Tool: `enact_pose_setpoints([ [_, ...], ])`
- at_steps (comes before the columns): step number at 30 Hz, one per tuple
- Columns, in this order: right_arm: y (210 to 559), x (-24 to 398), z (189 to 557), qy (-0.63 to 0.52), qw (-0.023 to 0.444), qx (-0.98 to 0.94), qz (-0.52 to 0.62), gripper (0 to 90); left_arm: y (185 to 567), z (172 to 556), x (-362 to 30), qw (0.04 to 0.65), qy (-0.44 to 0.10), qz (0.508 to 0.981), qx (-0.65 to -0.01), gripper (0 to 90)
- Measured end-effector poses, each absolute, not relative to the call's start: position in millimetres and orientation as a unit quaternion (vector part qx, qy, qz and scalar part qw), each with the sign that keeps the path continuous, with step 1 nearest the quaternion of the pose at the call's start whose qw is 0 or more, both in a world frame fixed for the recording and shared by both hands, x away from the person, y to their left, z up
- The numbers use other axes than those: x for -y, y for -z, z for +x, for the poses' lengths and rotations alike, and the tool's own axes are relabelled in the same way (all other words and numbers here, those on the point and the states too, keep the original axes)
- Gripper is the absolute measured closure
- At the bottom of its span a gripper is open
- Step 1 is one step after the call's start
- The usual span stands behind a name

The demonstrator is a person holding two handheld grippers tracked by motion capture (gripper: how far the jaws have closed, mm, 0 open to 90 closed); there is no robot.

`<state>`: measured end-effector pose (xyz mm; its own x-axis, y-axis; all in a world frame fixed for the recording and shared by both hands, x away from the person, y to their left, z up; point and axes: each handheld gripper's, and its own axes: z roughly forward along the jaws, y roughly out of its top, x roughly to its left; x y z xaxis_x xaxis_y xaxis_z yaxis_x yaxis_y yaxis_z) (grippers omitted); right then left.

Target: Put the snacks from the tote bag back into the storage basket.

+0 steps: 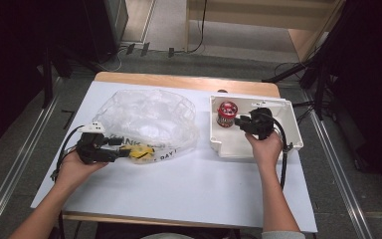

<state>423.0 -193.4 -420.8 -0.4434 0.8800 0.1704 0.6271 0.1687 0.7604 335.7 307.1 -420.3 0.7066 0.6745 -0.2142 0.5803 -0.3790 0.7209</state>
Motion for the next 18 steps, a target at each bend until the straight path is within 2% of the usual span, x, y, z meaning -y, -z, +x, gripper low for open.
enact_pose_setpoints([
  [4, 416, 192, 419, -0.408, 0.149, -0.747, 0.503, 56.2, 420, 336, -307, 0.406, -0.059, 0.829, -0.379, 37.5],
  [18, 397, 174, 399, -0.442, 0.13, -0.759, 0.46, 50.0, 420, 337, -305, 0.407, -0.057, 0.83, -0.376, 37.3],
])
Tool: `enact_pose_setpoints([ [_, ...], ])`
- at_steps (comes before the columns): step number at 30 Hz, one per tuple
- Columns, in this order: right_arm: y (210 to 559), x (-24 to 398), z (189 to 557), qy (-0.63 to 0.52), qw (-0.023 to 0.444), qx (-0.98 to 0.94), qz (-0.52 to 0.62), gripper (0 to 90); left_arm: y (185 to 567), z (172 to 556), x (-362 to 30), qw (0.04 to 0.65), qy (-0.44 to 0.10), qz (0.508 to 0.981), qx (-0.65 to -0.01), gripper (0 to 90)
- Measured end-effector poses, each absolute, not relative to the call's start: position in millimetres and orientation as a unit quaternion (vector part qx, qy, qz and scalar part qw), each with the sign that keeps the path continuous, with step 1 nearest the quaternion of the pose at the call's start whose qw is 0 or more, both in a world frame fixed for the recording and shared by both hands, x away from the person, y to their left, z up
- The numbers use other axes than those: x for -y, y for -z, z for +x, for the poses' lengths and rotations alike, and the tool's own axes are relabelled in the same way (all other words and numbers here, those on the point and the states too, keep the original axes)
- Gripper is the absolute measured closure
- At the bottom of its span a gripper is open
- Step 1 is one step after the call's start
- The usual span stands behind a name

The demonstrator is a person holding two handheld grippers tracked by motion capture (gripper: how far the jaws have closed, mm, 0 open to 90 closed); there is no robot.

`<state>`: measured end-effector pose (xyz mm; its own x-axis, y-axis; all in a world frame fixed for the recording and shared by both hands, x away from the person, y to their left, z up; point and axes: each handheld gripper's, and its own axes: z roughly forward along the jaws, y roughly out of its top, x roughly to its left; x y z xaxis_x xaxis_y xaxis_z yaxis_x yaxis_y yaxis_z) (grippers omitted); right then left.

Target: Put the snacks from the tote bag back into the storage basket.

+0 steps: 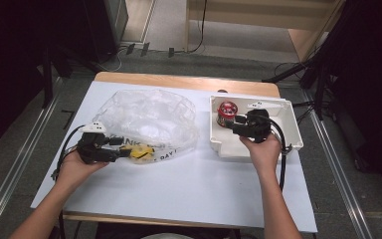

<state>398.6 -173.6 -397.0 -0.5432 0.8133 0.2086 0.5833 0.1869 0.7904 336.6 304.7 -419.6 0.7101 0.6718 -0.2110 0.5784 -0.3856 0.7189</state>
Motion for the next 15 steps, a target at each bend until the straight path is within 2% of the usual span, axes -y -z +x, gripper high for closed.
enact_pose_setpoints([
  [15, 386, 139, 375, -0.45, 0.109, -0.783, 0.415, 45.9, 418, 337, -302, 0.411, -0.056, 0.831, -0.371, 37.9],
])
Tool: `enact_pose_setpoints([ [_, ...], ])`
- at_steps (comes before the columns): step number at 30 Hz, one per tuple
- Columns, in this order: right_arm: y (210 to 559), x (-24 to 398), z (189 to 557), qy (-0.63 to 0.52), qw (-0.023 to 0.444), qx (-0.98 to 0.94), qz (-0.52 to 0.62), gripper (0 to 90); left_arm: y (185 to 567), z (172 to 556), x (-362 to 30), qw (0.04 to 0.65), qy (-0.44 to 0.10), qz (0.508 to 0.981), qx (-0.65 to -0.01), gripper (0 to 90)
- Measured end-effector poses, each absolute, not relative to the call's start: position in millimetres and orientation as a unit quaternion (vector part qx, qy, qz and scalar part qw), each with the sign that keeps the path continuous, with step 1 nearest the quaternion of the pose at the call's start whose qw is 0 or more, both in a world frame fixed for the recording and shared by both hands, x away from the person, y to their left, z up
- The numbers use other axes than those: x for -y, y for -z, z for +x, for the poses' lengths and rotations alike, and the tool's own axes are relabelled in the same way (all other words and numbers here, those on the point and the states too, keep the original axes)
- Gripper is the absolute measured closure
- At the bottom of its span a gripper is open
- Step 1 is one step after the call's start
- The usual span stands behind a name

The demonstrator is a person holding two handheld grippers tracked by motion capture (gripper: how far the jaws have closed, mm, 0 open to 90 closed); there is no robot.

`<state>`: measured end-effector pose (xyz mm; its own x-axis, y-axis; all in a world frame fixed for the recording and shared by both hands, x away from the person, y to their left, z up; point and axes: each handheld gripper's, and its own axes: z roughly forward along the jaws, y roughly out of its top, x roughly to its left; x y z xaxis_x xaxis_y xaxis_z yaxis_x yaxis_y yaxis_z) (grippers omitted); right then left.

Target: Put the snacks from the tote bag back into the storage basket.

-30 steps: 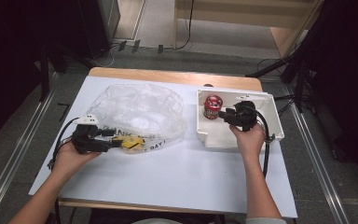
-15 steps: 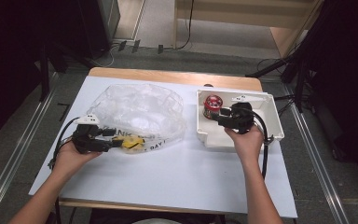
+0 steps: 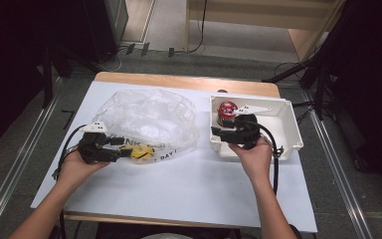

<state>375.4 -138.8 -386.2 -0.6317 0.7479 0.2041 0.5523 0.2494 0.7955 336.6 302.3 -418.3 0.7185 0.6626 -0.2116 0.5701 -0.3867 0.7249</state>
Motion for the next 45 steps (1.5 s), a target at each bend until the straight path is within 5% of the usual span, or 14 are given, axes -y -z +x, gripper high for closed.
enact_pose_setpoints([
  [45, 412, 55, 343, -0.454, 0.07, -0.82, 0.341, 43.2, 418, 335, -296, 0.408, -0.056, 0.837, -0.361, 37.7],
])
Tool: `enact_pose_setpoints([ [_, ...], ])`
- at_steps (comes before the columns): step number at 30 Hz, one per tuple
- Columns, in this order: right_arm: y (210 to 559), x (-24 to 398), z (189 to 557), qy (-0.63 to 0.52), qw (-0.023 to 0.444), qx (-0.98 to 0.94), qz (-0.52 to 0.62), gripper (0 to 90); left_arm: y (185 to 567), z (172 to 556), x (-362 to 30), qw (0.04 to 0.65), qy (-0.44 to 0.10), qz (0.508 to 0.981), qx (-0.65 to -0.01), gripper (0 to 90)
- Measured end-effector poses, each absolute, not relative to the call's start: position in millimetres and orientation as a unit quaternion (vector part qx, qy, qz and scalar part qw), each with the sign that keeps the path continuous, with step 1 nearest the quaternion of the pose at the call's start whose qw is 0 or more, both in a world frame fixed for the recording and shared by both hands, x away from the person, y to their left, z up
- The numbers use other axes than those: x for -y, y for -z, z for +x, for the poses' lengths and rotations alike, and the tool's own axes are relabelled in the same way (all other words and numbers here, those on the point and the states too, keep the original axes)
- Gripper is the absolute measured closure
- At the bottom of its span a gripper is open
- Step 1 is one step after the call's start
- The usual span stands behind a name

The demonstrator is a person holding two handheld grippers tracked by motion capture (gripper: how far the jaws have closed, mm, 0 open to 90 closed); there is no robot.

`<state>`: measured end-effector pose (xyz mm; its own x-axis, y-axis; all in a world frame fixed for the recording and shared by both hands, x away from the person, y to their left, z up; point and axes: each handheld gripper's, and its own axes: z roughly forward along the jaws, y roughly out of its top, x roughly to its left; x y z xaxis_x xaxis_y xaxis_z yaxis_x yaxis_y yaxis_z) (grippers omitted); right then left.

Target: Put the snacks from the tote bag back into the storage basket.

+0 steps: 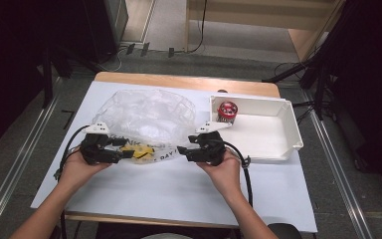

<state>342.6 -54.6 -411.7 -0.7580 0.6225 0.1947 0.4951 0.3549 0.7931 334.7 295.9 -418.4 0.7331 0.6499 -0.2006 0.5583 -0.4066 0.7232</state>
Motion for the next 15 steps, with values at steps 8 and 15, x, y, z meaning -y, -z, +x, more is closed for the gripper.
enact_pose_setpoints([
  [8, 418.6, 48.2, 342.5, -0.445, 0.069, -0.828, 0.334, 42.7, 419.1, 334.8, -295.1, 0.408, -0.056, 0.837, -0.36, 37.6],
  [15, 419.2, 47.8, 342.6, -0.445, 0.07, -0.828, 0.334, 42.6, 419.4, 334.9, -294.8, 0.408, -0.054, 0.838, -0.36, 37.6],
])
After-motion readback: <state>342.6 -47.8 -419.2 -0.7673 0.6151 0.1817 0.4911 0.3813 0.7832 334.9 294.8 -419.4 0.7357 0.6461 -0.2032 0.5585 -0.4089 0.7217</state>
